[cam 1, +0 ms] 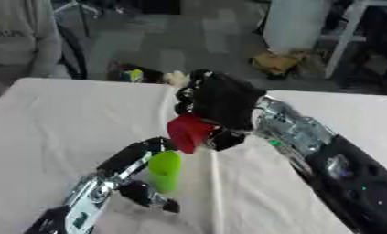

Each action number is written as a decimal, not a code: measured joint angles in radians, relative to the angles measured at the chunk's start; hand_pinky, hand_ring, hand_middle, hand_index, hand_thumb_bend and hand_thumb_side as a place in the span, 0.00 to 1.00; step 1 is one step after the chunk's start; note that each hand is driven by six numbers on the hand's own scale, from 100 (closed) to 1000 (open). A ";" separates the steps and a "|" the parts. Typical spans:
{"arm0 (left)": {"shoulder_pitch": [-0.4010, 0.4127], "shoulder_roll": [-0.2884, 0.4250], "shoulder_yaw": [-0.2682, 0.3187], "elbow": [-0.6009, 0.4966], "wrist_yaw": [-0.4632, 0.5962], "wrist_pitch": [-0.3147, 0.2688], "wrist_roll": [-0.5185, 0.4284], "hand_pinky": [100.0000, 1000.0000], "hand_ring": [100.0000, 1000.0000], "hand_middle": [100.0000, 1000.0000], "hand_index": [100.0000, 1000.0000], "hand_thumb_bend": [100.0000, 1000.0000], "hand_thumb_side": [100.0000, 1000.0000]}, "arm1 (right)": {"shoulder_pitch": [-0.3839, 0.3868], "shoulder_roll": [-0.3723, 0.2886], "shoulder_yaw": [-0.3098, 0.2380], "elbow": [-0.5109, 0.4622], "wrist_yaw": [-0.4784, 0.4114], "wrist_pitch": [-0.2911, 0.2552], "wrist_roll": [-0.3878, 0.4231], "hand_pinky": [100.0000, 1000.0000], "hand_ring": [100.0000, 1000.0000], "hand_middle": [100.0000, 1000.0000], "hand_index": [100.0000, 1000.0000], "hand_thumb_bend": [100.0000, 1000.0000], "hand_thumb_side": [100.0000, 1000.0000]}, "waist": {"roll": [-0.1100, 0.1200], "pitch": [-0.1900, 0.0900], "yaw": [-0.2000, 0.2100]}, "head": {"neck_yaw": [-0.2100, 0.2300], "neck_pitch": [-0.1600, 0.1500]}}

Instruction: Pour the contents of one cup into another cup.

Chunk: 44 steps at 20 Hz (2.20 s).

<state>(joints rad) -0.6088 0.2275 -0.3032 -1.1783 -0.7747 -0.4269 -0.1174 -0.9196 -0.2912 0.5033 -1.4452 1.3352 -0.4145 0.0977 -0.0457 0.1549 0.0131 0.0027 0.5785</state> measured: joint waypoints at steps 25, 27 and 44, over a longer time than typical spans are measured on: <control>0.065 0.011 0.030 -0.154 0.171 -0.016 0.056 0.57 0.63 0.71 0.80 1.00 0.81 | 0.251 0.079 -0.330 0.456 -0.380 0.248 -0.174 0.64 0.47 0.45 0.61 0.57 0.40 | 0.050 0.010 0.012 | -0.006 -0.018; 0.066 0.011 0.032 -0.169 0.190 -0.009 0.058 0.57 0.64 0.71 0.80 1.00 0.82 | 0.247 0.079 -0.331 0.483 -0.410 0.223 -0.202 0.71 0.55 0.55 0.72 0.69 0.47 | 0.049 0.010 0.011 | -0.006 -0.018; 0.103 0.036 0.093 -0.259 0.327 0.056 0.080 0.63 0.71 0.77 0.85 1.00 0.86 | 0.305 -0.038 -0.299 0.300 -0.694 0.231 -0.262 0.80 0.69 0.71 0.83 0.81 0.67 | 0.041 0.008 0.005 | 0.003 -0.018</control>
<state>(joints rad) -0.5054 0.2637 -0.2099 -1.4368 -0.4474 -0.3705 -0.0377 -0.6149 -0.3289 0.2047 -1.1454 0.6415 -0.1836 -0.1641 -0.0052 0.1629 0.0182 0.0060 0.5605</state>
